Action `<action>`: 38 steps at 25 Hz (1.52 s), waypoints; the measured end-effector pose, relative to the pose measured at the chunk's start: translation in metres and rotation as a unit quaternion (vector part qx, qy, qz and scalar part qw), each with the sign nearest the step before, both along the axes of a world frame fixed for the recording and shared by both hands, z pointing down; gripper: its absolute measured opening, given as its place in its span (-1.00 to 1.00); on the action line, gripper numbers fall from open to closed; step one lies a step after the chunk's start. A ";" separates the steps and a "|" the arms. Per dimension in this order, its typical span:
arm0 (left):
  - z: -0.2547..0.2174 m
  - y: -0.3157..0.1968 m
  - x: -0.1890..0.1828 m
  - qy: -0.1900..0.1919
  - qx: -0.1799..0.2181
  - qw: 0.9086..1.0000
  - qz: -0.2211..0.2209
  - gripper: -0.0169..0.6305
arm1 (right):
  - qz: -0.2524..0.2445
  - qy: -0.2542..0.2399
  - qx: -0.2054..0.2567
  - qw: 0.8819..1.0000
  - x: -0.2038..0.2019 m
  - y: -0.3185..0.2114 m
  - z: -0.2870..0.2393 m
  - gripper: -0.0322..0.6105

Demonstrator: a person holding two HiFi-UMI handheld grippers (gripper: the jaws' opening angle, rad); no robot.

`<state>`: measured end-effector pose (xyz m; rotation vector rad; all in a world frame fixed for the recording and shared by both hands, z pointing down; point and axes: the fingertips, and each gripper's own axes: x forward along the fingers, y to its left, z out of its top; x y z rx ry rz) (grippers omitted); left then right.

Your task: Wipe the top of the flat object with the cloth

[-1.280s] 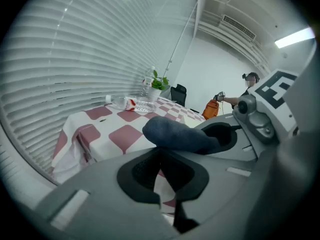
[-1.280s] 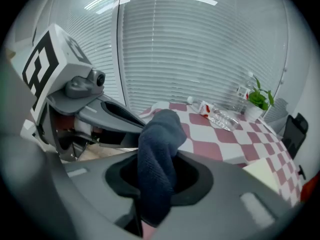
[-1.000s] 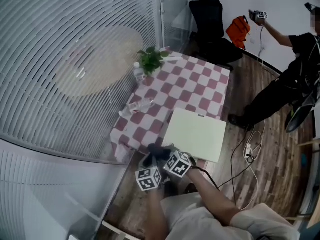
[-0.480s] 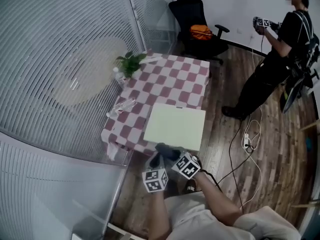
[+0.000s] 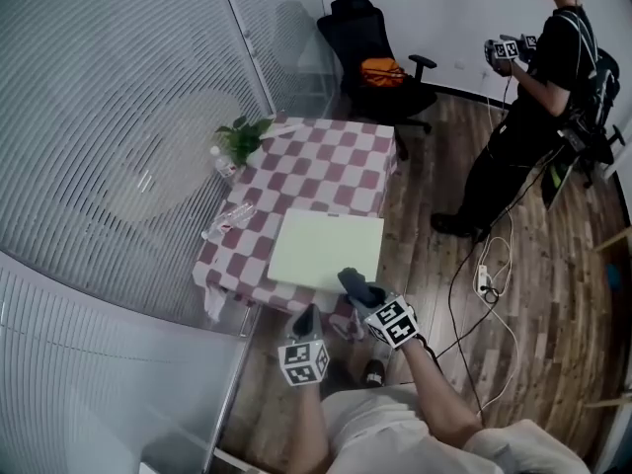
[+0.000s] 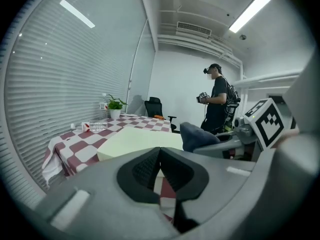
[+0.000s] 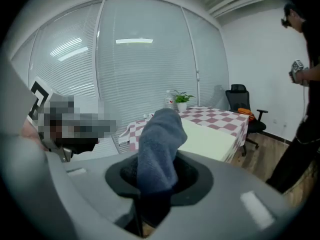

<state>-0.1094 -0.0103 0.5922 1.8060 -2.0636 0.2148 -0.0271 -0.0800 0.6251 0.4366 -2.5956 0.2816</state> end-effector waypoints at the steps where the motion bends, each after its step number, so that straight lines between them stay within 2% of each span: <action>1: 0.001 0.001 0.004 -0.003 -0.003 1.000 0.003 -0.92 | 0.009 -0.006 -0.004 1.000 0.005 -0.003 -0.002 -0.54; 4: 0.006 0.002 0.006 -0.002 -0.009 1.000 0.003 -0.92 | 0.026 -0.009 -0.001 1.000 0.014 -0.008 -0.003 -0.54; 6: 0.010 0.003 0.009 0.003 -0.014 1.000 0.001 -0.92 | 0.024 0.014 0.019 0.999 0.020 -0.007 0.001 -0.54; 8: 0.013 0.003 0.014 0.007 -0.018 1.000 0.002 -0.92 | 0.030 0.025 0.021 0.999 0.024 -0.006 0.001 -0.54; 11: 0.012 0.000 0.020 0.004 -0.020 1.000 0.010 -0.92 | 0.045 0.008 0.003 0.999 0.028 -0.006 -0.004 -0.54; 15: 0.008 -0.005 0.023 -0.001 -0.016 1.000 0.013 -0.92 | 0.040 0.011 0.005 0.999 0.032 -0.002 -0.008 -0.54; 20: 0.016 -0.008 0.035 -0.006 -0.039 0.999 0.033 -0.92 | 0.046 -0.003 0.013 0.999 0.033 -0.003 -0.019 -0.54; 27: 0.006 -0.001 0.024 -0.012 -0.016 1.000 0.020 -0.92 | 0.056 -0.002 0.019 0.998 0.035 -0.001 -0.021 -0.54; 33: 0.007 0.000 0.023 -0.009 -0.009 1.000 0.025 -0.92 | 0.058 0.008 0.060 0.996 0.033 -0.005 -0.024 -0.54; 38: 0.005 0.005 0.023 -0.007 -0.015 0.999 0.038 -0.92 | 0.072 0.003 0.052 0.996 0.031 -0.005 -0.028 -0.54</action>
